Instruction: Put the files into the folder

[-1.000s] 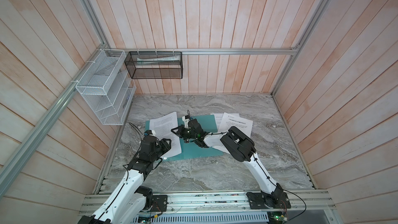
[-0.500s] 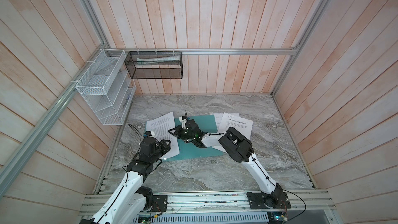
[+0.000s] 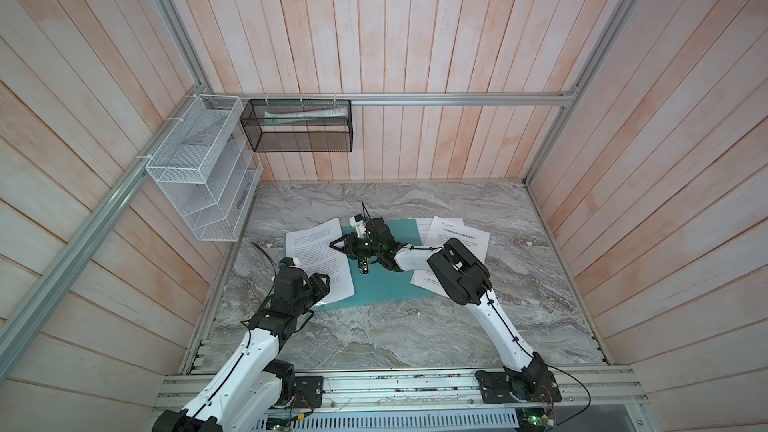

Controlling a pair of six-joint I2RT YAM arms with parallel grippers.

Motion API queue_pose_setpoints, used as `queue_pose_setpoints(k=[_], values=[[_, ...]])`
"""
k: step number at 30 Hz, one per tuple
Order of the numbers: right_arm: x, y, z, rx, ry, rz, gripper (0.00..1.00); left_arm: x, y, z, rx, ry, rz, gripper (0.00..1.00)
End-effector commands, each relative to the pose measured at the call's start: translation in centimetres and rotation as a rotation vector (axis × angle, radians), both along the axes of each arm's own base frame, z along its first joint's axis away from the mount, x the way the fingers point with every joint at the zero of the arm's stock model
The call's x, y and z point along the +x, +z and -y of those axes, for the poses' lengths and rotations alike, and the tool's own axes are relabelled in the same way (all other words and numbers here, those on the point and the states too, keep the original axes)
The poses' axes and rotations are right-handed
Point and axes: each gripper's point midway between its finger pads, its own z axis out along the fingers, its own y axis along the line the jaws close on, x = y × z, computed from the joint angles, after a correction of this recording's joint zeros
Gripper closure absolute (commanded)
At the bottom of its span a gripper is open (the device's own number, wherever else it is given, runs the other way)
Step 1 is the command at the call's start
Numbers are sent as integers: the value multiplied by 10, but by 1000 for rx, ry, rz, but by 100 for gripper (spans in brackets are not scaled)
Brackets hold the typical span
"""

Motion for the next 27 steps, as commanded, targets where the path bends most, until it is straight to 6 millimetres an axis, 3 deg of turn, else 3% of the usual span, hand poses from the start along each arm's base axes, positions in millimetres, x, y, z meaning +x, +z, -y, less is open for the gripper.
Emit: queue_pose_setpoints(k=[1, 6, 9, 17, 27], values=[[-14, -32, -3, -69, 77, -56, 68, 4, 4, -3, 1, 16, 33, 48], [-12, -33, -8, -73, 97, -62, 76, 4, 0, -3, 4, 17, 30, 48], [-9, -30, -11, -71, 99, -62, 100, 5, 1, -3, 5, 16, 31, 48], [5, -19, -5, -68, 49, -67, 100, 6, 5, -5, 14, 24, 46, 49], [30, 12, 17, -16, -66, -20, 100, 5, 7, -8, 29, 30, 49, 49]])
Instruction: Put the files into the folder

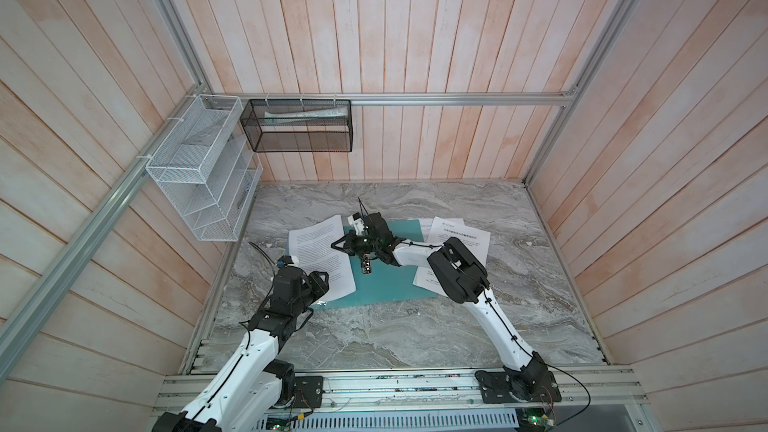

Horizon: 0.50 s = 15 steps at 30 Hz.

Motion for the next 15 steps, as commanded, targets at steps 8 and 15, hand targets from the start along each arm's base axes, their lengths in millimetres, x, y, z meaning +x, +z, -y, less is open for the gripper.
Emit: queue_pose_setpoints(k=[8, 15], values=[[31, 30, 22, 48, -129, 50, 100, -1, -2, -5, 22, 15, -1, 50], [37, 29, 29, 34, -180, 59, 100, -1, 1, -6, 26, 17, 4, 50]])
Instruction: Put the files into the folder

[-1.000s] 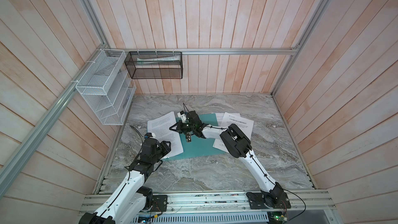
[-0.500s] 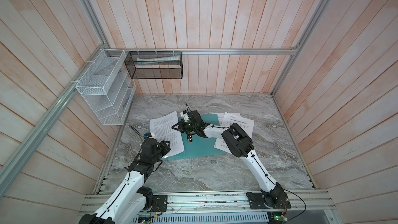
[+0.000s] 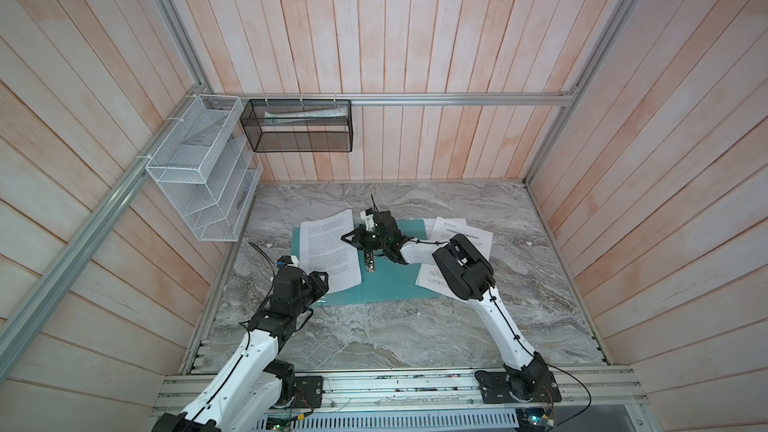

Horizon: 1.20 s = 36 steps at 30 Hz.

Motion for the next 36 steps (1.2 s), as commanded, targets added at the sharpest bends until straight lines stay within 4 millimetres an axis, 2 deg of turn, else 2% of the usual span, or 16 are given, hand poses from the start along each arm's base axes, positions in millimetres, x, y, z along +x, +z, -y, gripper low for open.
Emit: queue_pose_setpoints(k=[1, 6, 11, 17, 25, 31, 36], values=[[8, 29, 2, 26, -44, 52, 100, 0, 2, -5, 23, 13, 9, 50], [6, 28, -3, 13, -88, 61, 100, -1, 0, -5, 22, 12, 3, 50], [-3, 32, -20, 8, -86, 81, 100, -2, -1, -5, 23, 8, -2, 50], [-15, 22, -32, -4, -82, 58, 100, -4, -1, -6, 34, 9, -5, 50], [-19, 23, -25, -41, -161, 40, 100, -8, -2, -8, 40, 14, -10, 50], [-24, 28, -28, -63, -175, 53, 100, -9, -2, -10, 44, 22, -9, 50], [-31, 23, -28, -89, -179, 42, 100, -10, -3, -10, 42, 22, -12, 50]])
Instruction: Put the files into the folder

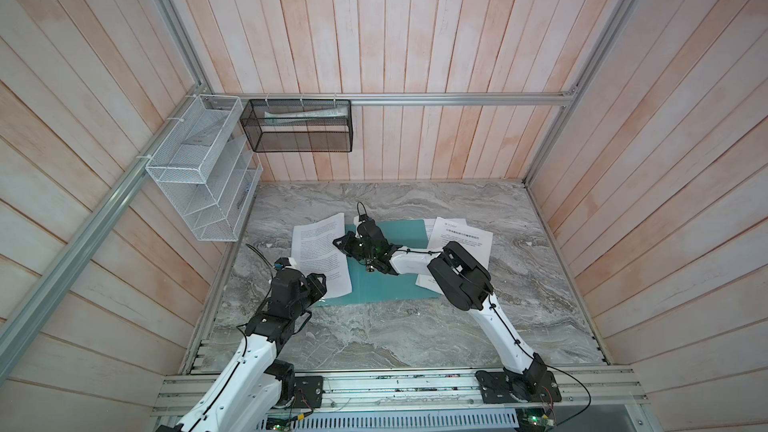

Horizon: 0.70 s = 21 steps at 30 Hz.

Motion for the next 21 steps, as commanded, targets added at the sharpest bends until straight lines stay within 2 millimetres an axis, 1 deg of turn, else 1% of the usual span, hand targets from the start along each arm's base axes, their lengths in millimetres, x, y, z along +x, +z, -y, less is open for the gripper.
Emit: queue_pose_setpoints(k=[1, 7, 9, 16, 21], values=[[-6, 15, 1, -13, -21, 3, 100, -3, -4, -5, 22, 9, -8, 50], [-10, 15, 5, -24, -44, -8, 100, -5, -5, -5, 19, 11, -8, 50], [-13, 12, 7, -24, -48, -24, 100, -5, -4, -5, 17, 9, -5, 50], [-19, 13, 1, -31, -11, -8, 100, -6, -5, -5, 16, 8, -5, 50], [-21, 13, -8, -41, 43, 4, 100, -8, -5, -5, 12, 7, -1, 50]])
